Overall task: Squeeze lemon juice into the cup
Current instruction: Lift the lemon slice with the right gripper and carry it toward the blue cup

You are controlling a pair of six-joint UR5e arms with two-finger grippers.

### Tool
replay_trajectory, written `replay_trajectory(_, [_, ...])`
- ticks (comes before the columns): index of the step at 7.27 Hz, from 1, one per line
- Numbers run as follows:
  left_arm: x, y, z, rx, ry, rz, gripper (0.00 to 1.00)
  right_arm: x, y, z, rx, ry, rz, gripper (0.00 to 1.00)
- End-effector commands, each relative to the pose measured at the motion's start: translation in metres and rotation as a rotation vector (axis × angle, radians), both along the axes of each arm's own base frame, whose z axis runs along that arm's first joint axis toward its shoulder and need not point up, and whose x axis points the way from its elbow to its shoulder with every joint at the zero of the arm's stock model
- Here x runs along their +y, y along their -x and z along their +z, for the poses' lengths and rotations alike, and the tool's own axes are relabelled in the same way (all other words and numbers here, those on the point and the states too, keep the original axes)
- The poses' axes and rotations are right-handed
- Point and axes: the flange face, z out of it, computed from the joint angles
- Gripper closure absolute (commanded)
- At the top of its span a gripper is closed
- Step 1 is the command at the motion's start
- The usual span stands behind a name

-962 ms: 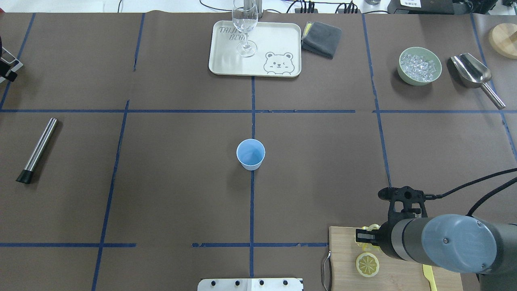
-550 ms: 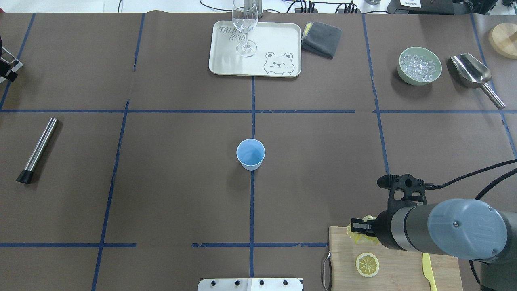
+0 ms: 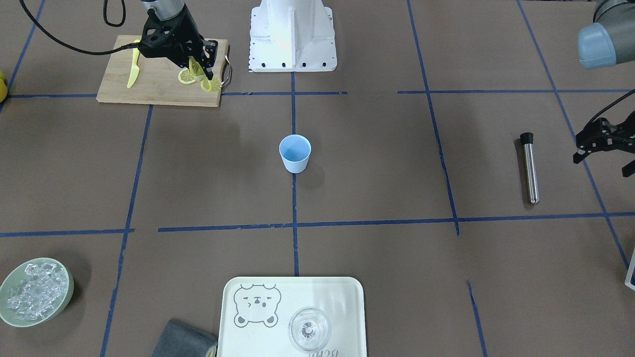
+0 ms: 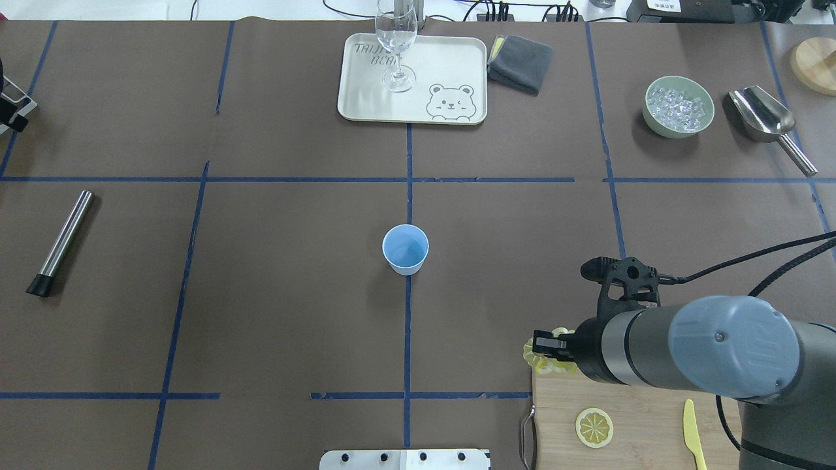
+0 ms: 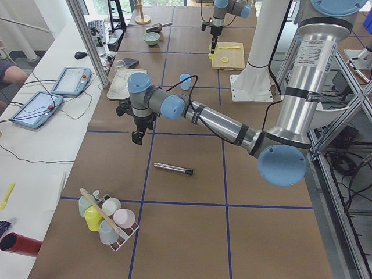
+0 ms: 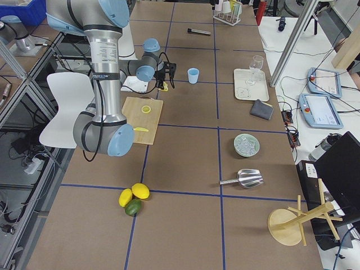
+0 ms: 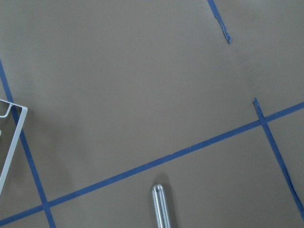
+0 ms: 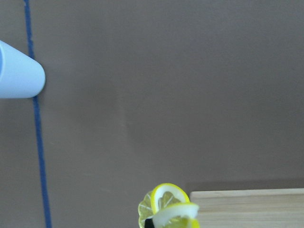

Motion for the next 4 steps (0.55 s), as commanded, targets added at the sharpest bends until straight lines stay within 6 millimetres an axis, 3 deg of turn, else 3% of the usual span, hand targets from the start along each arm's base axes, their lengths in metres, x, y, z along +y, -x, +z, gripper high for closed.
replay_trajectory(1, [0.0, 0.0, 0.001, 0.001, 0.002, 0.0, 0.0, -0.034, 0.021, -0.068, 0.012, 0.006, 0.051, 0.69])
replay_trajectory(4, [0.0, 0.0, 0.001, 0.001, 0.002, 0.0, 0.0, -0.088, 0.059, -0.106, 0.015, -0.005, 0.115, 0.69])
